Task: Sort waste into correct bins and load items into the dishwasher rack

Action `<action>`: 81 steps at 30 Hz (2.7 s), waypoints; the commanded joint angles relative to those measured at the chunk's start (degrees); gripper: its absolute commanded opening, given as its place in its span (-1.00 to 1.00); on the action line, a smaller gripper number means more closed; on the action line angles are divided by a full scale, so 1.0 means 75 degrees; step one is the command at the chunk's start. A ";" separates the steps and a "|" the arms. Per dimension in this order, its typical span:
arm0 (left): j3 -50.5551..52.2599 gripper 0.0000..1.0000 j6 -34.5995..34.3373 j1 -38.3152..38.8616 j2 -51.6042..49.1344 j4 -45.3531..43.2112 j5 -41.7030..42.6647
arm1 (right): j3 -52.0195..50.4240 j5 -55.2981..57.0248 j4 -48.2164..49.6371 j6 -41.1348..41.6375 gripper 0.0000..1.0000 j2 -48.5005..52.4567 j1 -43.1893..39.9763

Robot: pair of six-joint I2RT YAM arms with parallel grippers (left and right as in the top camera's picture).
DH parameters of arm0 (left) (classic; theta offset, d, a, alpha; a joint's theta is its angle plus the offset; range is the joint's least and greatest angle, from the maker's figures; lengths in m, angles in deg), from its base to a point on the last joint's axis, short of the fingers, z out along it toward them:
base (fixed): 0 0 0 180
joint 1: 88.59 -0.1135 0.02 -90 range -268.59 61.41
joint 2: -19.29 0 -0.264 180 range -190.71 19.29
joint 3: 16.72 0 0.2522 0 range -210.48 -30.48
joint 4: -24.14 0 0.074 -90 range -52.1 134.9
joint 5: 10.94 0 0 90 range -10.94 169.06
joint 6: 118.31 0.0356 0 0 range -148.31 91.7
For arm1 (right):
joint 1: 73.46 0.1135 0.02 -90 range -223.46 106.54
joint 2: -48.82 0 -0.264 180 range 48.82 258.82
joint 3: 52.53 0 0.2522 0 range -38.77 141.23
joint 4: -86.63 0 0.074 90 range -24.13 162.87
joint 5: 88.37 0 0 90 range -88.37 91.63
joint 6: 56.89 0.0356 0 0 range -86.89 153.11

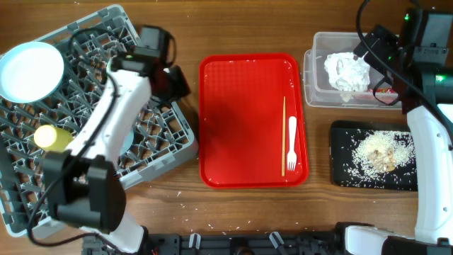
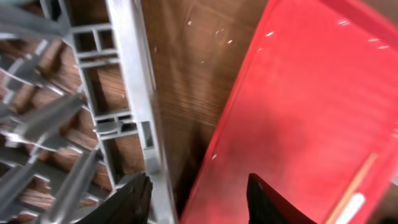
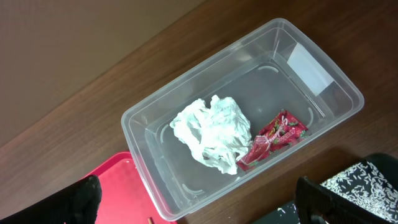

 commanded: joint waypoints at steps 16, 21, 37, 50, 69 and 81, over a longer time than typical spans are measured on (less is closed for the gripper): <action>0.0035 -0.42 -0.1020 0.0726 -0.0498 0.0819 -0.1061 | 0.0044 0.0099 0.0017 -0.0041 1.00 0.0035 -0.0012; 0.0175 -0.75 -0.1014 0.0740 -0.0498 0.1035 -0.1113 | 0.0044 0.0099 0.0017 -0.0041 0.99 0.0035 -0.0012; 0.1078 0.22 -0.0930 0.0737 -0.0478 0.3550 -0.1003 | 0.0044 0.0099 0.0017 -0.0038 0.99 0.0035 -0.0012; 0.0175 0.20 -0.0090 0.0737 0.1288 0.0047 -0.1856 | 0.0044 0.0099 0.0017 -0.0041 0.99 0.0035 -0.0012; 0.0175 -0.92 0.1113 -0.0880 -0.0807 -0.4779 -0.1970 | 0.0044 0.0099 0.0017 -0.0041 0.99 0.0035 -0.0012; 0.0175 -0.92 0.1510 -0.1064 -0.1480 -0.4153 0.0221 | 0.0044 0.0099 0.0017 -0.0038 0.99 0.0035 -0.0012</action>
